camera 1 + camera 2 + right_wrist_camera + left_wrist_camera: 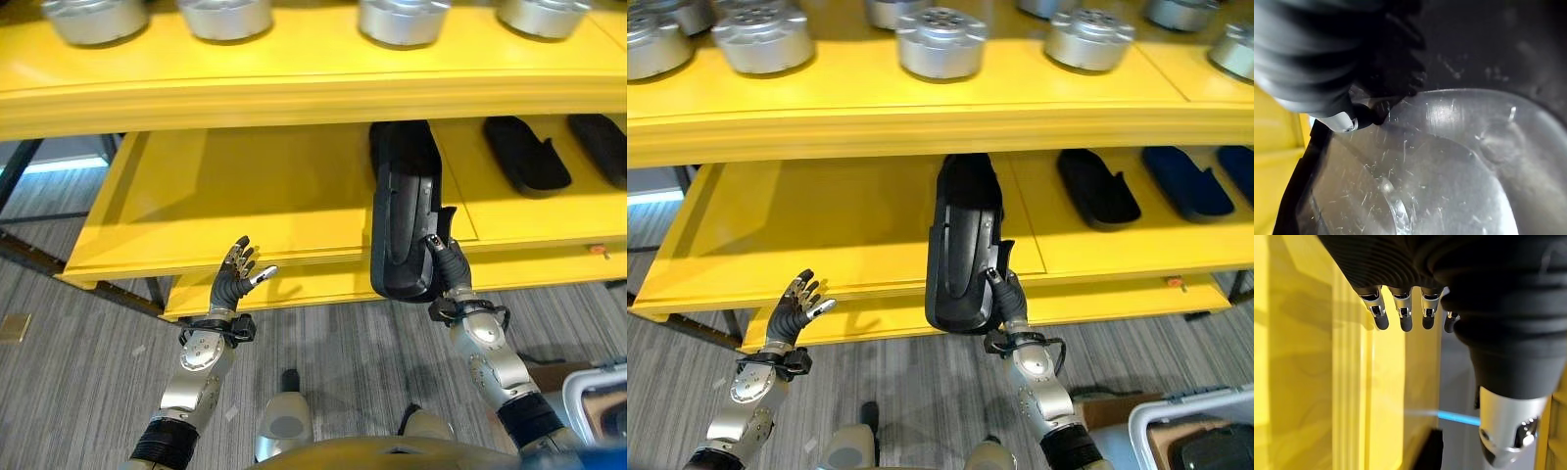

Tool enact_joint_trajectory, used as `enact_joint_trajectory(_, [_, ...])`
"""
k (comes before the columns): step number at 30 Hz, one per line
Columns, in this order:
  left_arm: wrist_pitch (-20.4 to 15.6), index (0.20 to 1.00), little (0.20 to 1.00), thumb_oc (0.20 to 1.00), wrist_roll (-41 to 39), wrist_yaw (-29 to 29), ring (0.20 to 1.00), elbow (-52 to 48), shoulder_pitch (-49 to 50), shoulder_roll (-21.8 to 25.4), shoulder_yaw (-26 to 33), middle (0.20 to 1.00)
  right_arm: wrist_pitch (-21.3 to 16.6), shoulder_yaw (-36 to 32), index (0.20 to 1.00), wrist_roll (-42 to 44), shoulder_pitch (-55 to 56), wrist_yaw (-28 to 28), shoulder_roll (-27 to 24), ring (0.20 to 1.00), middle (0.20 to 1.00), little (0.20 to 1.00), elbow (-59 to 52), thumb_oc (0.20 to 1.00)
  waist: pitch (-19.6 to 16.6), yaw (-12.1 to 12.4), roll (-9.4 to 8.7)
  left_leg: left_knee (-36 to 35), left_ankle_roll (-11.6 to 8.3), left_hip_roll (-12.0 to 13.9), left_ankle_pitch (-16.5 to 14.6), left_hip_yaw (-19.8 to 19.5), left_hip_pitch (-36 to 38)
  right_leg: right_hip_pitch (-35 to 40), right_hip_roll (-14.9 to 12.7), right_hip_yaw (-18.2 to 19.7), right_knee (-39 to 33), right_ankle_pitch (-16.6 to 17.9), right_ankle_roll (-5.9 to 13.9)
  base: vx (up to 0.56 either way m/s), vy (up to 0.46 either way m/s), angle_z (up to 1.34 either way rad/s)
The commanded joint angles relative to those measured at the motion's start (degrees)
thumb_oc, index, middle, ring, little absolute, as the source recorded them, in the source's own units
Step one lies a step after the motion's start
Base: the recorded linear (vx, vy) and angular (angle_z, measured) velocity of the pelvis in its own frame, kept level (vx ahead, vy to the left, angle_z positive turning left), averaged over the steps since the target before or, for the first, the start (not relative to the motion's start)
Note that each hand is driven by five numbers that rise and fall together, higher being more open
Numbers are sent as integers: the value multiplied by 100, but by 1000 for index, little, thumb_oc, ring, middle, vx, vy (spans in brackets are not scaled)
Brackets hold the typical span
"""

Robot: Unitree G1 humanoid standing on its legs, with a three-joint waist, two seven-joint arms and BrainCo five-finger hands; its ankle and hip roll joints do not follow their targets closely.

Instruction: Move parts from the plastic box to the shelf.

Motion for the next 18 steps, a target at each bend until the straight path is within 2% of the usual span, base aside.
enact_joint_trajectory(1, [-168, 1000, 1000, 1000, -35, -18, 1000, -378, -77, 100, -31, 1000, -304, -83, 200, 79, -319, 23, -106, 200, 200, 200, -333, 200, -99, -90, 33, -43, -100, 336, 317, -37, -313, 135, 44, -85, -22, 153, 142, 28, 99, 23])
enact_joint_trajectory(4, [-153, 1000, 1000, 1000, -37, 1, 1000, -390, -147, 176, -103, 1000, -264, 96, 200, 215, -665, -4, 18, 200, 200, 200, -86, 200, -79, 61, -53, 141, -51, 205, 204, -91, -474, 204, -26, -174, -174, 246, 163, 36, 124, 23])
enact_joint_trajectory(5, [-141, 1000, 1000, 1000, -54, 12, 1000, -410, -175, 229, -113, 1000, -246, 187, 200, 301, -873, -14, 104, 200, 200, 200, 52, 200, -53, 181, -89, 236, -32, 140, 157, -141, -577, 254, -65, -246, -249, 279, 177, 30, 77, 17])
enact_joint_trajectory(9, [-137, 1000, 1000, 1000, -68, 24, 1000, -448, -224, 299, -143, 1000, -241, 355, 200, 386, -1141, -56, 229, 200, 200, 200, 202, 200, -10, 288, -120, 363, -16, 75, 112, -219, -704, 306, -78, -319, -301, 293, 175, 17, 37, 16])
enact_joint_trajectory(10, [-132, 1000, 1000, 1000, -112, 40, 1000, -475, -241, 337, -170, 1000, -201, 453, 200, 399, -1393, -70, 324, 200, 200, 200, 348, 200, 23, 407, -142, 453, -15, 29, 96, -265, -815, 342, -78, -391, -336, 297, 171, 17, 19, 11])
enact_joint_trajectory(11, [-131, 1000, 1000, 1000, -112, 40, 1000, -476, -242, 339, -167, 1000, -203, 453, 200, 399, -1400, -69, 327, 200, 200, 200, 354, 200, 24, 402, -143, 461, -14, 28, 93, -270, -822, 343, -77, -397, -337, 297, 171, 23, 16, 20])
enact_joint_trajectory(12, [-126, 1000, 1000, 1000, -153, 62, 1000, -510, -267, 401, -191, 1000, -203, 577, 200, 468, -1697, -123, 451, 200, 200, 200, 496, 200, 71, 537, -158, 521, -4, 7, 80, -326, -902, 360, -62, -445, -359, 301, 156, 6, -2, 29])
enact_joint_trajectory(13, [-125, 1000, 1000, 1000, -154, 62, 1000, -510, -270, 403, -188, 1000, -208, 577, 200, 470, -1706, -120, 454, 200, 200, 200, 506, 200, 74, 533, -159, 528, -4, 7, 77, -329, -907, 361, -61, -448, -359, 301, 156, 19, -7, 30])
enact_joint_trajectory(14, [-126, 1000, 1000, 1000, -210, 95, 1000, -545, -282, 451, -215, 1000, -179, 663, 200, 486, -2075, -194, 548, 200, 200, 200, 795, 200, 122, 675, -164, 567, 15, -26, 73, -389, -989, 368, -45, -499, -379, 292, 150, 6, -14, 23])
enact_joint_trajectory(16, [-148, 1000, 1000, 1000, -286, 111, 1000, -575, -348, 508, -276, 1000, -168, 655, 200, 486, -2480, -292, 619, 200, 200, 200, 1141, 200, 208, 811, -160, 641, 9, -61, 53, -448, -1077, 376, -48, -563, -352, 272, 145, -1, -14, 17])
enact_joint_trajectory(18, [-151, 1000, 1000, 1000, -299, 131, 1000, -577, -393, 526, -318, 1000, -169, 614, 200, 473, -2683, -388, 628, 200, 200, 200, 1285, 200, 227, 845, -162, 642, 23, -98, 73, -495, -1143, 355, -52, -604, -360, 284, 143, -11, -8, 11])
